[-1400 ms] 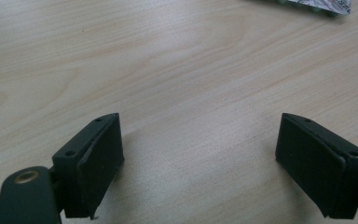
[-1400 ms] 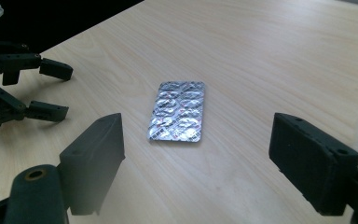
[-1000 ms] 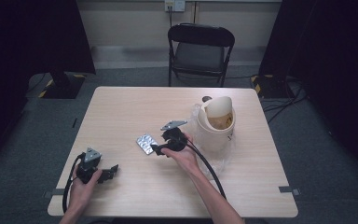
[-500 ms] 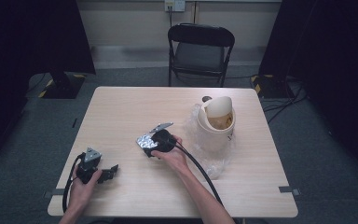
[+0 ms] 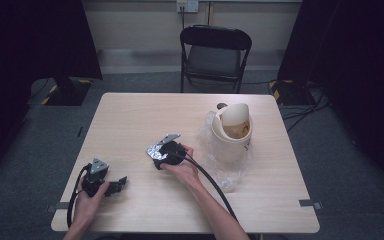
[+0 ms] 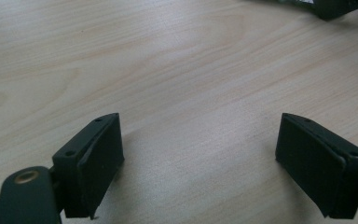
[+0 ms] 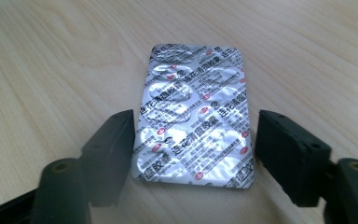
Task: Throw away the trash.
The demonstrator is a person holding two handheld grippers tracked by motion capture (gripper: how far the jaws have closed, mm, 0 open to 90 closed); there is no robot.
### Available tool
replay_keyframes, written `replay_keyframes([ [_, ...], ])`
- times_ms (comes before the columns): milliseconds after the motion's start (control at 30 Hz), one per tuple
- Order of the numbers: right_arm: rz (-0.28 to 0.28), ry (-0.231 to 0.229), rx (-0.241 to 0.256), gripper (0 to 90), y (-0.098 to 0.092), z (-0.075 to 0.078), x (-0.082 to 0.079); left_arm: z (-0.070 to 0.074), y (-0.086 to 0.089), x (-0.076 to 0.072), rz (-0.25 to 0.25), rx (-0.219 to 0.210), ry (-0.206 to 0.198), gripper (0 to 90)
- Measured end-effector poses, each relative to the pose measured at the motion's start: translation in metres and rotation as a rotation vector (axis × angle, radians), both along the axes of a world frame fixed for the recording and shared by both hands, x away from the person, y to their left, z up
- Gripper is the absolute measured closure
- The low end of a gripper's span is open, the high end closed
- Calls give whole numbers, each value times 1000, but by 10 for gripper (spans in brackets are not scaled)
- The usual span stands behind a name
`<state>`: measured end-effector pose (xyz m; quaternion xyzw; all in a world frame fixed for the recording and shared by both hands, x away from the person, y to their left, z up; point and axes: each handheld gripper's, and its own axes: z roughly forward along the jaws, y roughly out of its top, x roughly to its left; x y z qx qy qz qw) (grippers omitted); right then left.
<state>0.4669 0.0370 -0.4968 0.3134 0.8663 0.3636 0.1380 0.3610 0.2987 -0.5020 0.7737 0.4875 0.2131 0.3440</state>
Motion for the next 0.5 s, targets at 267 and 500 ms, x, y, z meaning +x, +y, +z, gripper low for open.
replay_keyframes([
  [267, 13, 1, -1, 342, -5, 1, -1, 0, 0, 0, 0, 0, 0, 144],
  [500, 20, 12, 10, 343, -9, 6, -1, 0, 0, 0, 0, 0, 0, 144],
])
